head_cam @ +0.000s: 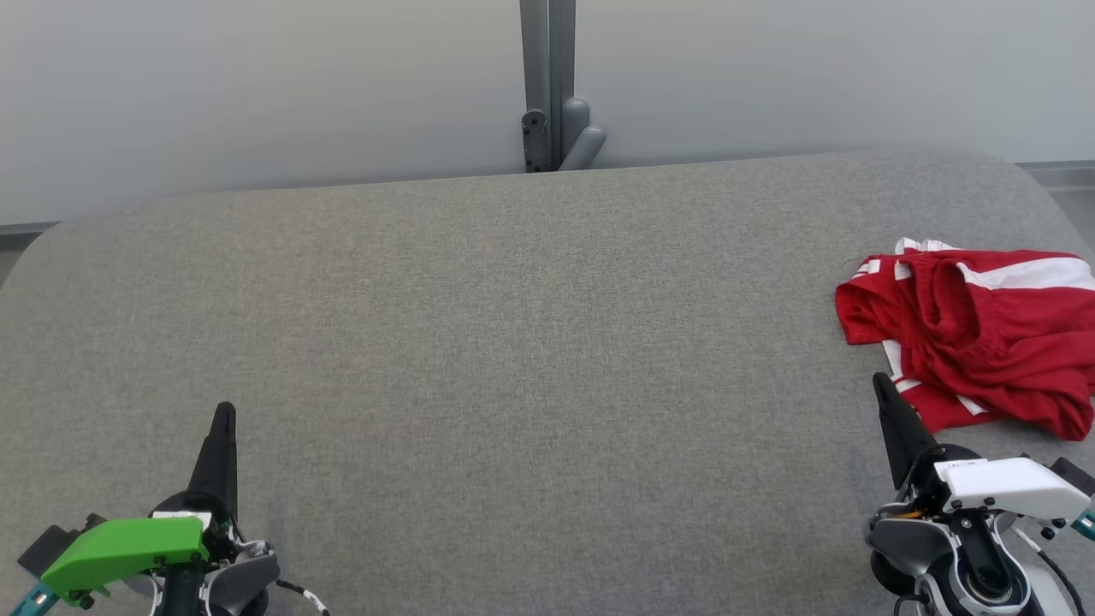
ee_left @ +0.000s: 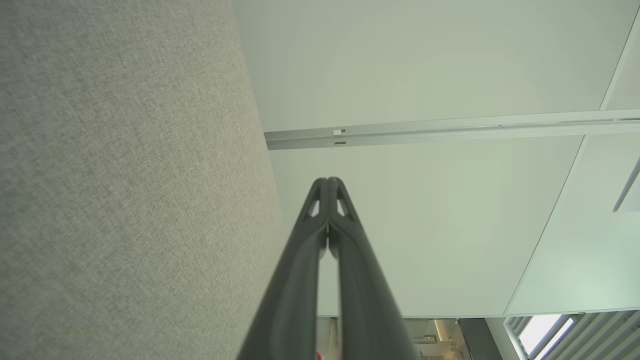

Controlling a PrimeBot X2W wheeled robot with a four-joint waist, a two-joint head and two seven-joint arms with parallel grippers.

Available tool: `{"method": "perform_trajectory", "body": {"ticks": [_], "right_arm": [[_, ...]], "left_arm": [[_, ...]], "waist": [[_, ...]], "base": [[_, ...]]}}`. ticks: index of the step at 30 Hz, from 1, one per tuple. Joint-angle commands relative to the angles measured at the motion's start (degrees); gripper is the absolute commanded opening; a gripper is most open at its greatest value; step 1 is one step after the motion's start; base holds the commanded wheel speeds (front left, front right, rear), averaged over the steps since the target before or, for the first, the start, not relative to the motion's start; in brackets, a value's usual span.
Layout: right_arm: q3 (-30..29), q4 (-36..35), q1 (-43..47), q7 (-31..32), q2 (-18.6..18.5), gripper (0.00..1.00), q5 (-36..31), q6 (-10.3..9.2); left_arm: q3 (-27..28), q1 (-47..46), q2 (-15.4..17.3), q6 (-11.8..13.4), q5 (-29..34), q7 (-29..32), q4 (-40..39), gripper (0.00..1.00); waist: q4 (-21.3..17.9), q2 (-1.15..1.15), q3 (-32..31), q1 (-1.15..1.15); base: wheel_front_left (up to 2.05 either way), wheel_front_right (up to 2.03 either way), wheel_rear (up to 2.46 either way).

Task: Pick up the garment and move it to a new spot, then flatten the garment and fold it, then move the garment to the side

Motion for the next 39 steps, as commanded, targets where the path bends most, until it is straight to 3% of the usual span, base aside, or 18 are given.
{"method": "perform_trajectory", "body": {"ticks": [1,39], "right_arm": [[-0.3,-0.4,-0.5,0.3,-0.3,0.00,1.2,0.02],[-0.4,-0.6,-0.6,0.8,-0.3,0.00,3.1,0.02]], "left_arm": [[0.2,-1.0,0.4,-0.5,-1.3,0.3,-0.4,0.00],[0.4,-1.1,0.4,-0.6,-2.8,0.7,-0.5,0.00]], "waist": [[0.0,0.42,0.0,0.00],[0.0,0.43,-0.1,0.00]], "base": [[0.00,0.00,0.00],[0.00,0.00,0.00]]}}
